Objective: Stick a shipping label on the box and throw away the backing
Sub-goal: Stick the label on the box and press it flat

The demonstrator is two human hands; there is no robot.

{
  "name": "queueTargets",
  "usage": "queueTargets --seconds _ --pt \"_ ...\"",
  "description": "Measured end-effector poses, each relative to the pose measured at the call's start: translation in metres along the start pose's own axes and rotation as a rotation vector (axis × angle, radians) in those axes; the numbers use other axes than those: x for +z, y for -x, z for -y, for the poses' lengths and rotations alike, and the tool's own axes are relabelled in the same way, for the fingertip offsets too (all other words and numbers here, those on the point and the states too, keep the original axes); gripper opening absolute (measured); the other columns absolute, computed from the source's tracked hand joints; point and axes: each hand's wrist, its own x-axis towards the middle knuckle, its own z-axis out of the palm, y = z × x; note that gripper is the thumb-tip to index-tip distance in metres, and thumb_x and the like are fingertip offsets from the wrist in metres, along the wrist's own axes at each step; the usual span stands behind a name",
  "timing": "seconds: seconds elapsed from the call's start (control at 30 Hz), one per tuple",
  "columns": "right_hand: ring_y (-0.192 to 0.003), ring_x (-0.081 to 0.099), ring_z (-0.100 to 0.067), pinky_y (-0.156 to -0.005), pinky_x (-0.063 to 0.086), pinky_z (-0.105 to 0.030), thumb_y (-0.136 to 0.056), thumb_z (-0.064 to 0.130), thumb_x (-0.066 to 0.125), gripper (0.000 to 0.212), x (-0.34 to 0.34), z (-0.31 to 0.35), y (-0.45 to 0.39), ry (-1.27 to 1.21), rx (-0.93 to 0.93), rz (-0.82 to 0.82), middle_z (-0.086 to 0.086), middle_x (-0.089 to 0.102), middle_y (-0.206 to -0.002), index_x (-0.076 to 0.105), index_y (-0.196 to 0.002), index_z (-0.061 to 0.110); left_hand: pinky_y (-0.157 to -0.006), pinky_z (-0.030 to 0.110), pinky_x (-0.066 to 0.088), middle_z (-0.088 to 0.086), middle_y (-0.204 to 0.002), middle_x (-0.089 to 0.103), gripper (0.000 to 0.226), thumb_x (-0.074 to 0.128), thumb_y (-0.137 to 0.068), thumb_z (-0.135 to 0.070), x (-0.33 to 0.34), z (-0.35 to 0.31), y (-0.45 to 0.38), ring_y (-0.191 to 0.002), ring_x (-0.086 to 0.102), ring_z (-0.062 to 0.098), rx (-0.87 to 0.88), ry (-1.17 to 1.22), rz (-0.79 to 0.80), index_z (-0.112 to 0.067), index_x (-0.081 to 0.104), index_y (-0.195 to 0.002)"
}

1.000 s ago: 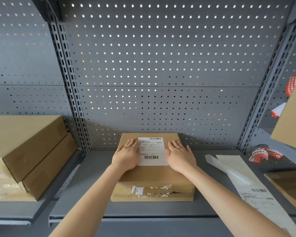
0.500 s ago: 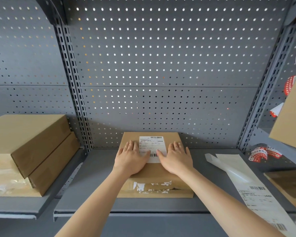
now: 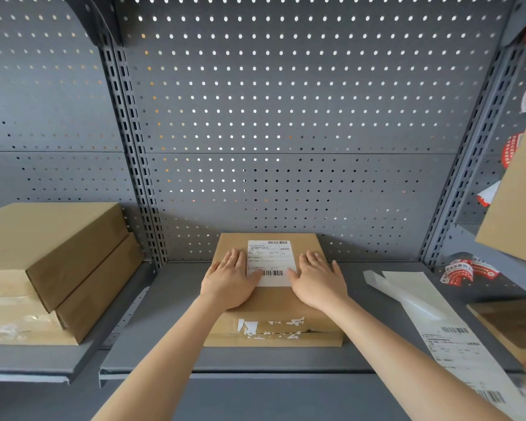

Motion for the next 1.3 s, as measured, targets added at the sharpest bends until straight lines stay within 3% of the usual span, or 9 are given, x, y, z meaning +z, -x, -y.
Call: queueTargets --seconds 0.17,0.4,0.7,0.97,1.3 --pt "-0.148 -0.003 -0.014 -0.119 -0.004 -0.042 -0.101 0.034 0.012 0.055 -0.002 -0.011 0.001 -0.003 -0.047 0.023 -0.001 0.000 -0.161 0.007 -0.152 0.014 -0.120 0.033 0.004 -0.002 -0.161 0.003 0.062 0.018 -0.098 -0.048 -0.002 0.009 0.001 -0.148 0.002 0.011 0.032 -0.002 0.013 -0.017 0.007 -0.151" --pt "-0.148 0.000 -0.014 -0.120 -0.002 -0.041 -0.102 0.033 0.014 0.054 -0.003 -0.011 0.004 -0.011 -0.026 0.004 -0.002 0.003 -0.161 0.008 -0.151 0.012 -0.119 0.035 0.010 -0.003 -0.161 0.008 0.051 0.015 -0.102 -0.032 -0.004 0.018 0.005 -0.147 0.007 0.012 0.021 -0.003 0.003 -0.017 0.014 -0.150" --pt "-0.148 0.002 -0.023 -0.120 0.000 -0.046 -0.090 0.066 0.015 0.089 0.004 0.022 0.020 0.009 0.102 -0.042 -0.013 0.007 -0.160 0.007 -0.150 0.002 -0.120 0.037 0.002 0.003 -0.161 0.001 0.089 0.019 -0.087 -0.069 0.004 -0.008 0.018 -0.148 0.000 0.013 -0.097 0.011 -0.035 -0.009 0.004 -0.151" --pt "-0.148 0.003 -0.021 -0.119 0.001 -0.046 -0.087 0.072 0.016 0.093 0.006 0.022 0.025 0.003 0.086 -0.074 -0.011 0.009 -0.160 0.009 -0.150 0.003 -0.121 0.039 0.004 0.004 -0.161 0.005 0.094 0.022 -0.085 -0.073 0.007 -0.007 0.019 -0.148 0.002 0.014 -0.084 -0.008 -0.055 -0.006 0.007 -0.150" --pt "-0.148 -0.001 -0.012 -0.120 -0.003 -0.044 -0.098 0.049 0.016 0.062 -0.001 -0.003 0.023 -0.010 -0.013 -0.010 0.002 0.004 -0.161 0.010 -0.152 0.018 -0.121 0.036 0.002 -0.002 -0.161 0.001 0.071 0.022 -0.095 -0.056 -0.003 0.008 0.021 -0.147 -0.001 0.010 0.001 -0.006 0.019 -0.014 0.008 -0.151"
